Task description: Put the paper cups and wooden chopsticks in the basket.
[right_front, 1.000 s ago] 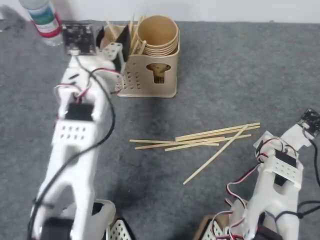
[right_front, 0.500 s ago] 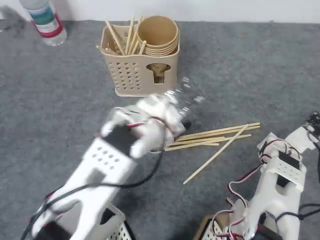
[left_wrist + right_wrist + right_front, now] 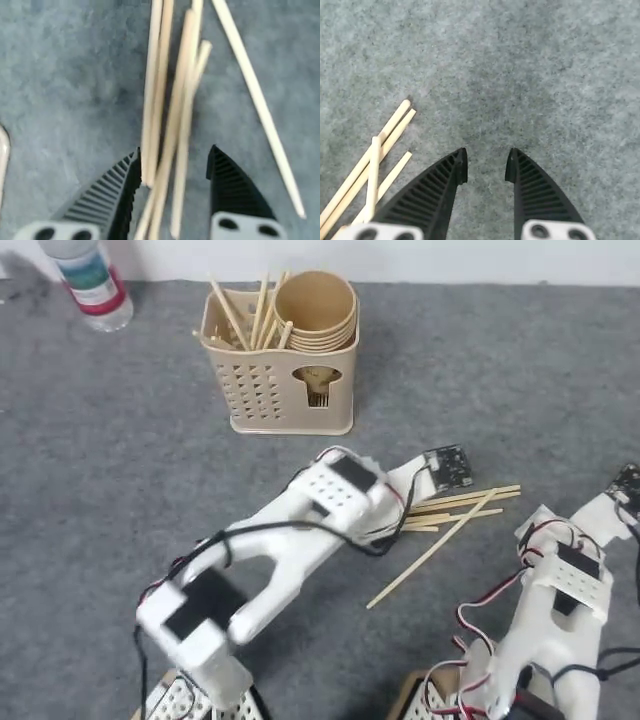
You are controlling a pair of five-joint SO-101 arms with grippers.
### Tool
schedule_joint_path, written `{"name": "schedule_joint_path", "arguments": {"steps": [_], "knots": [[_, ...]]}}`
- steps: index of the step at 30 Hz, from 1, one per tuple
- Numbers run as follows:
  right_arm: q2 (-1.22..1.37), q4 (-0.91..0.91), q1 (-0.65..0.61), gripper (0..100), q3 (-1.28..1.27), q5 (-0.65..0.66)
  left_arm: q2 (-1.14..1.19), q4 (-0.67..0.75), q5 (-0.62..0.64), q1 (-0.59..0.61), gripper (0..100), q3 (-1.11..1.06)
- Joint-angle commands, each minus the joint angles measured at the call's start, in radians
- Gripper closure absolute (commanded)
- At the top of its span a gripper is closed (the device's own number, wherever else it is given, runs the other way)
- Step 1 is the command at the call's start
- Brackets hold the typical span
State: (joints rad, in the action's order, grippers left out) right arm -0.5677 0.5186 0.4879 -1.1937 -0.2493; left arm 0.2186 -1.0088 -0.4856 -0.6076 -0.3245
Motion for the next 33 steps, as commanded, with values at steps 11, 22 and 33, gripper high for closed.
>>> {"name": "schedule_joint_path", "arguments": {"steps": [11,22,33], "knots": [[-0.031,-0.008,-0.013,85.8,0.044,0.012,0.315,-0.229,-0.071,0.014,79,0.433],[-0.033,-0.008,-0.015,85.8,0.044,0.012,0.414,-0.347,-0.106,0.018,95,0.561],[-0.033,-0.008,-0.015,85.8,0.044,0.012,0.388,-0.374,-0.103,-0.002,99,0.562]]}}
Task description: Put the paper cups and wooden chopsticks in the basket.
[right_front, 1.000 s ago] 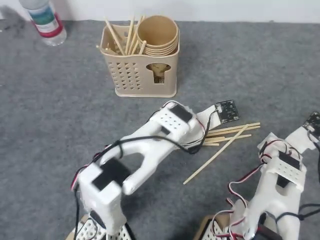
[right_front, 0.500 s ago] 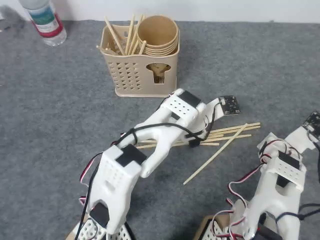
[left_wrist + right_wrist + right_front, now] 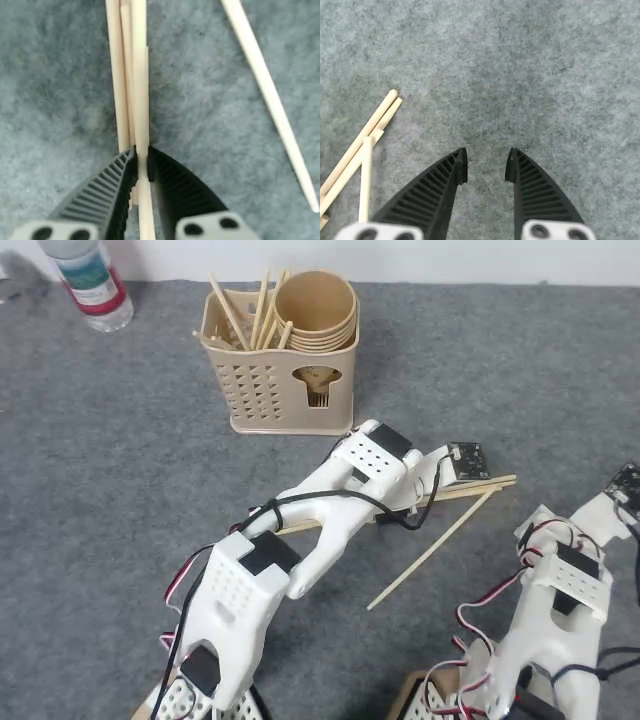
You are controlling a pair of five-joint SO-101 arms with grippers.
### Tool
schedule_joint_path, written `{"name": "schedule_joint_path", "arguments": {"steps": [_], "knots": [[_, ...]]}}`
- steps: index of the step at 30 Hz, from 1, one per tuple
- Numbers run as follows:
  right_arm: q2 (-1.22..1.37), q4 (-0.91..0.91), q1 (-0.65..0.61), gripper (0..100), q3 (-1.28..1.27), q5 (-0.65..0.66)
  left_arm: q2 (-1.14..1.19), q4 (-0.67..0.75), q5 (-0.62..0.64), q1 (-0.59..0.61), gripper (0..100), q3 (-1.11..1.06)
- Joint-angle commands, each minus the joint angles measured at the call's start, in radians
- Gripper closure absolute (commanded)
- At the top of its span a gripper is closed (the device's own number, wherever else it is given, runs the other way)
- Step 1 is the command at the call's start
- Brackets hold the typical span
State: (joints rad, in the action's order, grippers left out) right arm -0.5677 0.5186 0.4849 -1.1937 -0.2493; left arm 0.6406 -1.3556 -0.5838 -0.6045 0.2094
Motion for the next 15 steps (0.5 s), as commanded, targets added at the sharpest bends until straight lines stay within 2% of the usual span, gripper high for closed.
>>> {"name": "schedule_joint_path", "arguments": {"steps": [1,9,15], "knots": [[-0.033,-0.008,-0.012,85.8,0.044,0.012,-0.049,-0.037,-0.005,-0.005,99,0.028],[-0.033,-0.008,-0.013,85.8,0.044,0.012,-0.215,-0.15,-0.005,-0.005,99,0.024],[-0.033,-0.008,-0.013,85.8,0.044,0.012,-0.505,-0.235,-0.005,0.049,99,0.024]]}}
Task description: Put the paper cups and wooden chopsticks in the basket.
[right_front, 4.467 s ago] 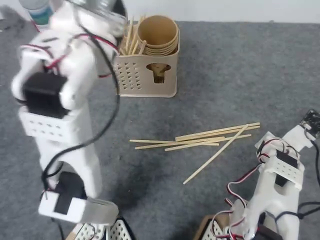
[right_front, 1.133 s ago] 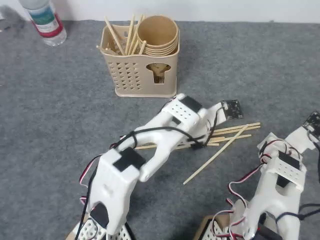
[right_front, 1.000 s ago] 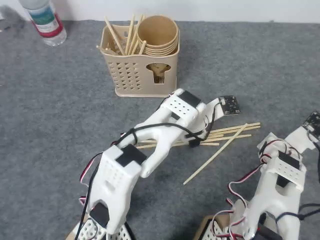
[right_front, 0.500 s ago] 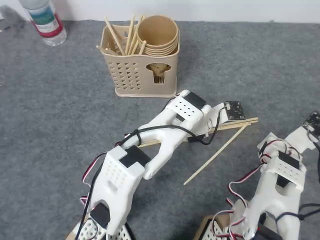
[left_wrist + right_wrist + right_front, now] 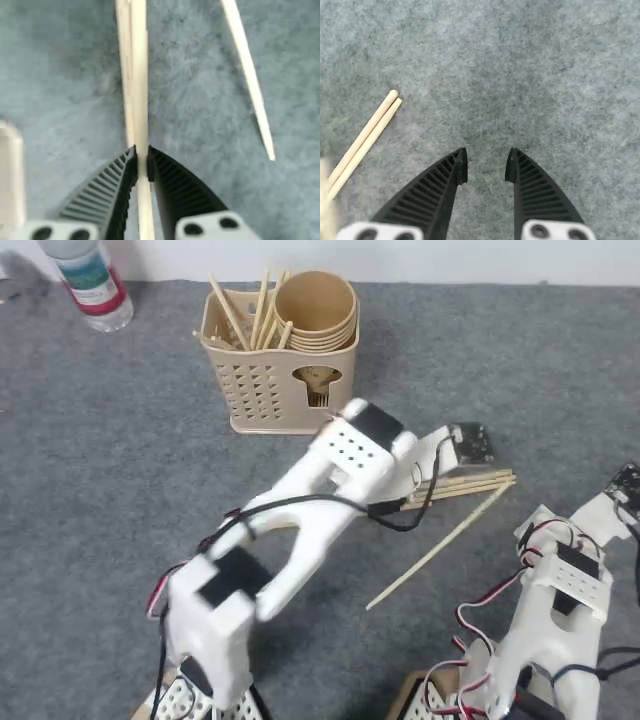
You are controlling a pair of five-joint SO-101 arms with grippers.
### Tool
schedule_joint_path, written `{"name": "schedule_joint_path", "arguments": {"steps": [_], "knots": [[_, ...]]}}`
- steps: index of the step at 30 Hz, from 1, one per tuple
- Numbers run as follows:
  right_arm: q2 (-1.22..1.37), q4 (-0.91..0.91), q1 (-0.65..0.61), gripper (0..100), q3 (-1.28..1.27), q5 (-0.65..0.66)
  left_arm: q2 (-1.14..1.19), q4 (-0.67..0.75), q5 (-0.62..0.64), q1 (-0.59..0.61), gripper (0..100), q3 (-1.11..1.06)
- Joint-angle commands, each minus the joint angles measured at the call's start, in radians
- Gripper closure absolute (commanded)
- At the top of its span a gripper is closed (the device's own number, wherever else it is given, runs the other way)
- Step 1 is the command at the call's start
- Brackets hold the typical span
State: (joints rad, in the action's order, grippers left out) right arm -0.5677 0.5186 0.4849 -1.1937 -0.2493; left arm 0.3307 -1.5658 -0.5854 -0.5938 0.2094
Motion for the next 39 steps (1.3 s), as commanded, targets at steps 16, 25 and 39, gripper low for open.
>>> {"name": "schedule_joint_path", "arguments": {"steps": [16,25,39], "knots": [[-0.031,-0.008,-0.012,85.8,0.044,0.012,-0.781,0.637,0.393,0.517,99,-0.131],[-0.028,-0.01,-0.036,85.8,0.044,0.014,-0.919,1.359,0.675,0.612,99,-0.601],[-0.025,-0.018,-0.039,85.8,0.044,0.014,-0.578,1.657,0.683,0.615,99,-0.625]]}}
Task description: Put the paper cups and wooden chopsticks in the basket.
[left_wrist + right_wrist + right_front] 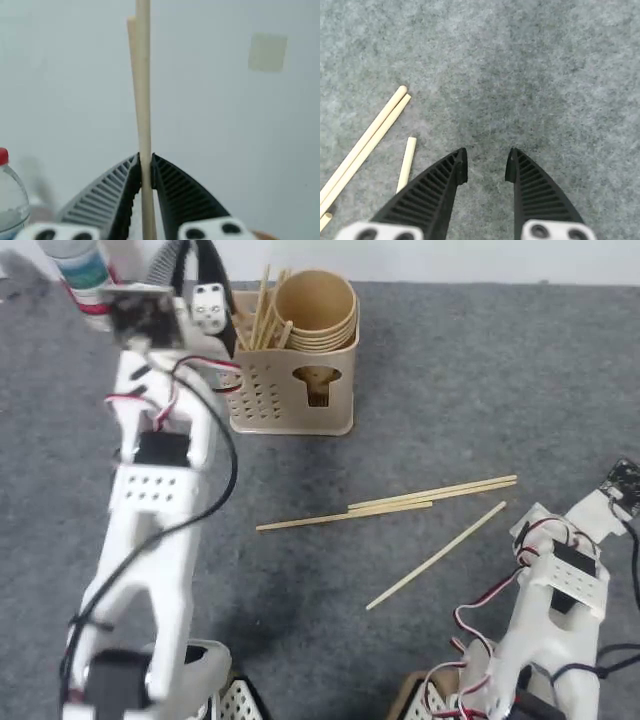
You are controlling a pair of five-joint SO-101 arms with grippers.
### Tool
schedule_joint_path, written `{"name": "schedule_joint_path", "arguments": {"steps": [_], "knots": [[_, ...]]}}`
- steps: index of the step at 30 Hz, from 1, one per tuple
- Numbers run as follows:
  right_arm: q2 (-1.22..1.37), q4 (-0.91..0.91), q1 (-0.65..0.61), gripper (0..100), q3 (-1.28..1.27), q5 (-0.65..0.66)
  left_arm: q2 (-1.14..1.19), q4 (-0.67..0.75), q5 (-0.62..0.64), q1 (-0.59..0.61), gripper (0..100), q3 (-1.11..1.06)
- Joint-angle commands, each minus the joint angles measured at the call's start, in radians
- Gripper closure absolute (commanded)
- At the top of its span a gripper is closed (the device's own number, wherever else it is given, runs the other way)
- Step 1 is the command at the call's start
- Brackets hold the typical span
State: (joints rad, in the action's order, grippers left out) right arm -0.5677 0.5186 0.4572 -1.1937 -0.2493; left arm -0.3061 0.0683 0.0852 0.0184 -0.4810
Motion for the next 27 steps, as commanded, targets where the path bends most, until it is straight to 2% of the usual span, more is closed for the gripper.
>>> {"name": "schedule_joint_path", "arguments": {"steps": [1,7,13,23,25,27], "knots": [[-0.025,-0.018,-0.012,85.8,0.044,0.014,0.084,0.023,0.012,0.0,99,0.071],[-0.025,-0.018,-0.012,85.8,0.044,0.014,0.14,0.025,0.011,-0.032,98,0.099],[-0.025,-0.018,-0.013,85.8,0.044,0.014,0.129,-0.005,0.012,-0.049,87,0.097],[-0.025,-0.018,-0.013,85.8,0.044,0.014,-0.009,-0.232,0.011,-0.051,87,0.096],[-0.025,-0.018,-0.013,85.8,0.044,0.014,-0.061,-0.325,0.005,-0.051,87,0.096],[-0.025,-0.018,-0.013,85.8,0.044,0.014,-0.129,-0.48,0.005,-0.063,87,0.097]]}}
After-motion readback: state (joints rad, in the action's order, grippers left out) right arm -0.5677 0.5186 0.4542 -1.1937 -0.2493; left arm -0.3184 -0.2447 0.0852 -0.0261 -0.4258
